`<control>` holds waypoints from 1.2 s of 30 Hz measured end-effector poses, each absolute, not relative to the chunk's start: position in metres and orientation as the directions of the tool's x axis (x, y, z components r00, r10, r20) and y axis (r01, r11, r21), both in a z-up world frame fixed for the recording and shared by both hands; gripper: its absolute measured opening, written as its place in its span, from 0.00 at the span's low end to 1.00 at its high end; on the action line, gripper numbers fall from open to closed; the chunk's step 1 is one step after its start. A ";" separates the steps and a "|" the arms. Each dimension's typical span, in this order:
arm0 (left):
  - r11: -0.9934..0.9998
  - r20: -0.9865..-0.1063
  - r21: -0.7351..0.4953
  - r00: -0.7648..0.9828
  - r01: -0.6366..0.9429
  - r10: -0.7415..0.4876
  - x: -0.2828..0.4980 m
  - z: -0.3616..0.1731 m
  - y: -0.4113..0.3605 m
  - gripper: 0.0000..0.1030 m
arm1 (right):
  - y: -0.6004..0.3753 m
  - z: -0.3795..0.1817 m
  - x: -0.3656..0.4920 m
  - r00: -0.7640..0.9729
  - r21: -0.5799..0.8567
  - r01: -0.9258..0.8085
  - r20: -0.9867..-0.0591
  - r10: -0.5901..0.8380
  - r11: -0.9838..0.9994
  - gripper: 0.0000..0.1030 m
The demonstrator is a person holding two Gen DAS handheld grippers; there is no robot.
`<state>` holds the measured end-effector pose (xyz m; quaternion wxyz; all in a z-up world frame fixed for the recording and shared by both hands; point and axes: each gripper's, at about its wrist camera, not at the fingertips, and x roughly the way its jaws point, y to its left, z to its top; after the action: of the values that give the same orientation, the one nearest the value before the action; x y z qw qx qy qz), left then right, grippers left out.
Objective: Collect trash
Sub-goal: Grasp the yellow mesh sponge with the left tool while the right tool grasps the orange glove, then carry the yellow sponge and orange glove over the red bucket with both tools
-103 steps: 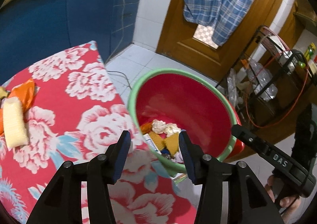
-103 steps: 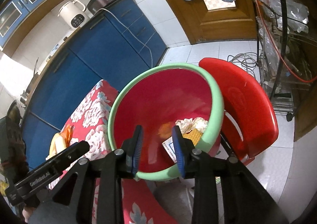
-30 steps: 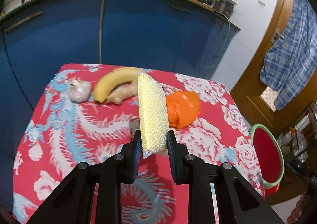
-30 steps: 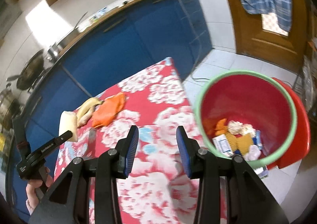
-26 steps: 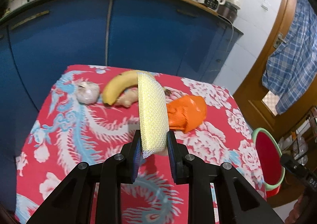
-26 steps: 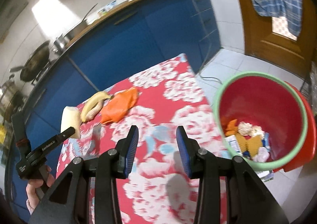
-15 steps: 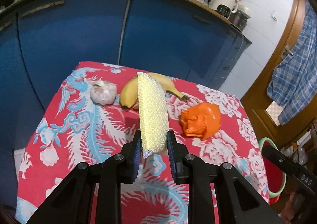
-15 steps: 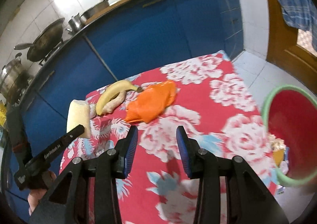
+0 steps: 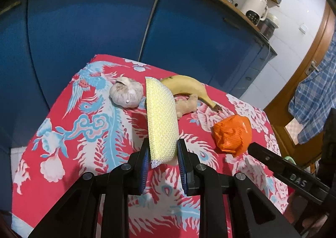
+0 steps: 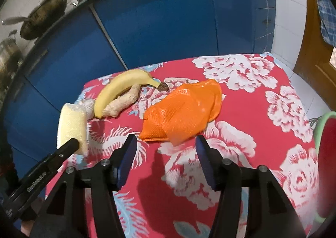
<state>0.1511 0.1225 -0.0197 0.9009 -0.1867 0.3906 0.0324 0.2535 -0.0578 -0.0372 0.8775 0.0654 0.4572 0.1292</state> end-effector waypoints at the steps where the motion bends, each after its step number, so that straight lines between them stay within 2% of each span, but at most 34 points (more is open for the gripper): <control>1: 0.927 -0.717 -0.314 0.692 -0.205 -0.090 0.151 -0.021 0.123 0.24 | -0.055 -0.039 0.256 0.551 0.220 -0.170 -0.787 0.277 0.961 0.58; 12: 0.927 -0.722 -0.328 0.681 -0.182 -0.122 0.154 -0.031 0.119 0.24 | -0.032 -0.068 0.284 0.523 0.121 -0.245 -0.819 0.236 0.962 0.58; 14: 0.930 -0.720 -0.324 0.682 -0.174 -0.124 0.154 -0.030 0.115 0.24 | -0.033 -0.073 0.286 0.511 0.141 -0.246 -0.822 0.252 0.959 0.51; 19: 0.931 -0.717 -0.322 0.686 -0.175 -0.119 0.154 -0.029 0.116 0.24 | -0.032 -0.074 0.282 0.527 0.101 -0.245 -0.821 0.220 0.964 0.25; 22: 0.930 -0.720 -0.321 0.683 -0.177 -0.119 0.154 -0.031 0.115 0.24 | -0.032 -0.071 0.274 0.526 0.110 -0.260 -0.817 0.236 0.959 0.15; 27: 0.935 -0.722 -0.314 0.681 -0.166 -0.122 0.156 -0.031 0.112 0.24 | -0.036 -0.058 0.247 0.556 0.107 -0.272 -0.793 0.247 0.956 0.13; 36: 0.942 -0.722 -0.304 0.679 -0.140 -0.132 0.157 -0.032 0.105 0.24 | -0.063 -0.034 0.206 0.582 0.201 -0.227 -0.756 0.298 0.953 0.12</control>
<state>0.1565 0.1046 -0.0319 0.9004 -0.1699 0.4006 0.0022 0.2061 -0.0635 -0.0339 0.8885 0.0413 0.4325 0.1478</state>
